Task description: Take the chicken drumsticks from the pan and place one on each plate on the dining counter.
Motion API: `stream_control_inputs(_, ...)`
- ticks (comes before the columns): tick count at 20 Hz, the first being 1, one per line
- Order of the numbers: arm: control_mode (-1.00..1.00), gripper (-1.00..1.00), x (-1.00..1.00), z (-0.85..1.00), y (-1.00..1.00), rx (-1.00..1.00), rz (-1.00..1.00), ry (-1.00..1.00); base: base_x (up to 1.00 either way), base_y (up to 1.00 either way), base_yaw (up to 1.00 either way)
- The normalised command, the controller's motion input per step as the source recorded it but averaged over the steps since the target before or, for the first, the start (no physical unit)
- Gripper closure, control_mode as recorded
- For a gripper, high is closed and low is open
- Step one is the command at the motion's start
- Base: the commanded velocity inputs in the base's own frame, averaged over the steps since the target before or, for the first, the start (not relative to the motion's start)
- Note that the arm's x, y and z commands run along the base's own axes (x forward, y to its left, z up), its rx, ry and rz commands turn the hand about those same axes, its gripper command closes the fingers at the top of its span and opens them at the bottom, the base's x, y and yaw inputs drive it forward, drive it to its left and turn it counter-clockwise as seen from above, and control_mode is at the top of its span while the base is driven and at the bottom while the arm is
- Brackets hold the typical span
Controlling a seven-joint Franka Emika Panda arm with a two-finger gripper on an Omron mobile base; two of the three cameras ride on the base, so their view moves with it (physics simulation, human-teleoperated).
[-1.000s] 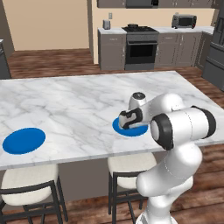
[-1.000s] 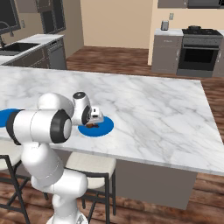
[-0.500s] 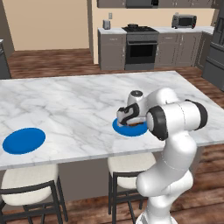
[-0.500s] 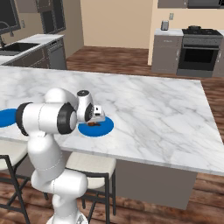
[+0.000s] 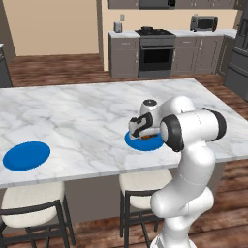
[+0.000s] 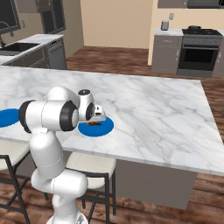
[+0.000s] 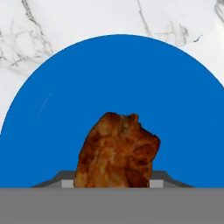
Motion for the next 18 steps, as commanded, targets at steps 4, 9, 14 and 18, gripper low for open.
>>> stream_control_inputs(4,-1.00,-1.00,-0.02,-0.01,0.00,0.00,0.00,0.00,0.00,0.00,0.00)
stream_control_inputs(9,-1.00,-1.00,-0.11,0.01,0.00,0.00,-0.04,0.00,0.00,0.00,0.00)
stream_control_inputs(14,-1.00,-1.00,-0.06,0.50,0.00,0.03,-0.01,0.00,0.00,0.00,0.00)
stream_control_inputs(18,-1.00,-1.00,-0.22,0.90,0.00,0.06,0.00,0.00,0.00,0.00,0.00)
